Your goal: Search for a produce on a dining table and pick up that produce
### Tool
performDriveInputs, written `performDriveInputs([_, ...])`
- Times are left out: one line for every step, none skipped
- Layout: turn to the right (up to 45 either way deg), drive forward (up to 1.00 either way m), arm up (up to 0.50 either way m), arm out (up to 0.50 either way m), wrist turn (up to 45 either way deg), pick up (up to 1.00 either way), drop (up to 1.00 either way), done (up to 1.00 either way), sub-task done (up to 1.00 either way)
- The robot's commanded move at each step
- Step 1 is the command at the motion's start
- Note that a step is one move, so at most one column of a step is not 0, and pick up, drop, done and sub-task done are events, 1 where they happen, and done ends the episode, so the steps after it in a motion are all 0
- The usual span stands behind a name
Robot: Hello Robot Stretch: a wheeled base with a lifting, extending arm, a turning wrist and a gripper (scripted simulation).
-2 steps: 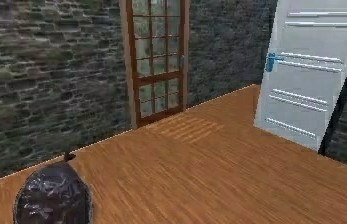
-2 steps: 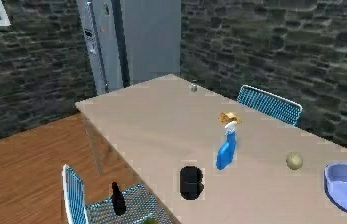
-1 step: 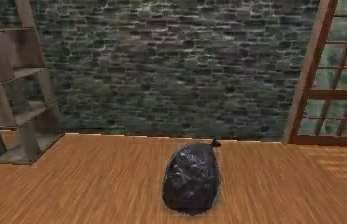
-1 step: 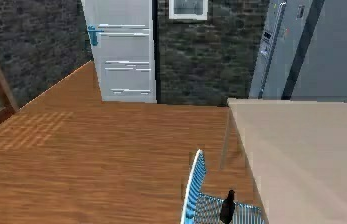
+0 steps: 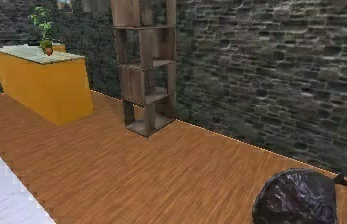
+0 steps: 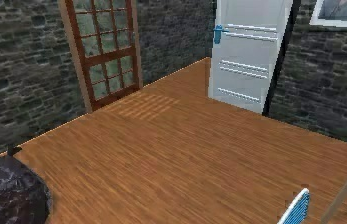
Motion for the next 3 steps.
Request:
performDriveInputs([0.0,0.40,0.00,0.00,0.0,0.00,0.00,0.00,0.00])
performDriveInputs([-45.0,0.00,0.00,0.00,0.0,0.00,0.00,0.00,0.00])
performDriveInputs([-42.0,0.00,0.00,0.00,0.0,0.00,0.00,0.00,0.00])
